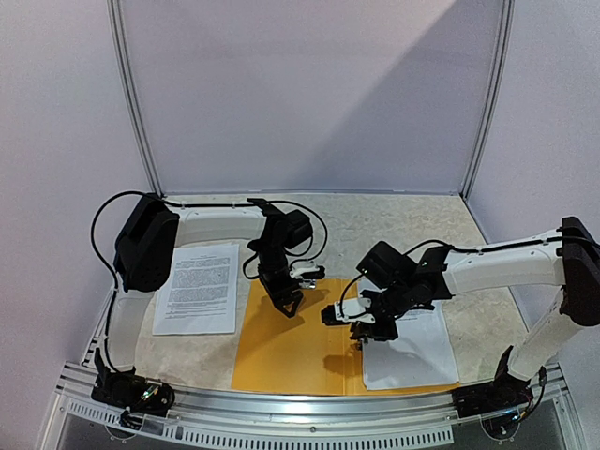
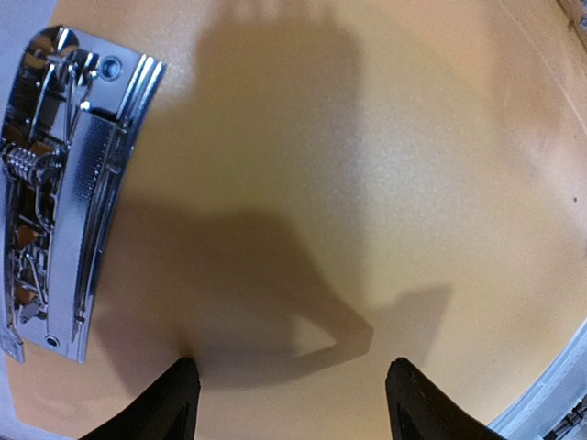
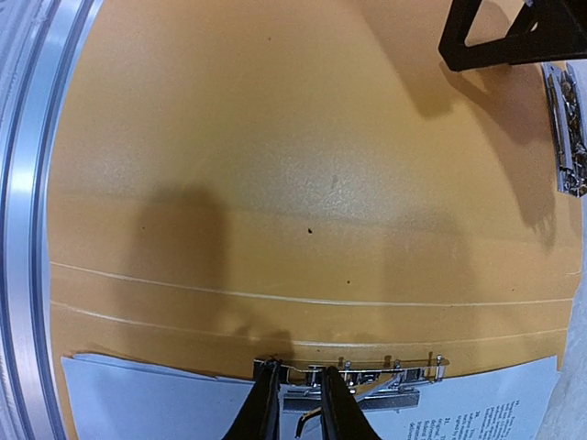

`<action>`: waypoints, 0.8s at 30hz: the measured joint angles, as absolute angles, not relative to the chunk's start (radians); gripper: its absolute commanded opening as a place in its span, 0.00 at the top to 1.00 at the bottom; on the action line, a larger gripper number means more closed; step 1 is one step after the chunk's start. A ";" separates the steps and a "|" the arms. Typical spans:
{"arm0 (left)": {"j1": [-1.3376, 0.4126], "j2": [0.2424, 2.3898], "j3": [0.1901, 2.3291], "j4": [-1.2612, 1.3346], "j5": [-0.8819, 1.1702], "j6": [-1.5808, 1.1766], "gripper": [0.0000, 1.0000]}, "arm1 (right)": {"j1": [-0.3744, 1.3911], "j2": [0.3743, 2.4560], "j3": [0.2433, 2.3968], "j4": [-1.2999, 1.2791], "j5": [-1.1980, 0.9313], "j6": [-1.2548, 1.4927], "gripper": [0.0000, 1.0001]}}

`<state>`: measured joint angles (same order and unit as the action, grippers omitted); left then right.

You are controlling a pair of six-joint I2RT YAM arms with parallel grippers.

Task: Put the files into the folder
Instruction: Clamp the file in the folder with some files.

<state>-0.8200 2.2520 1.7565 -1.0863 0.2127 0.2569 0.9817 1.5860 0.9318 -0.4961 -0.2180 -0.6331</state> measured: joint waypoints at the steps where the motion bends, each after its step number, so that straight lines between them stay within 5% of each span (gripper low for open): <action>1: -0.820 2.252 1.757 -1.086 0.213 0.258 0.27 | 0.982 1.586 0.927 -0.496 -0.218 -0.633 0.84; 24: -0.816 2.252 1.754 -1.085 0.213 0.260 0.27 | 0.987 1.641 0.926 -0.482 -0.207 -0.696 0.87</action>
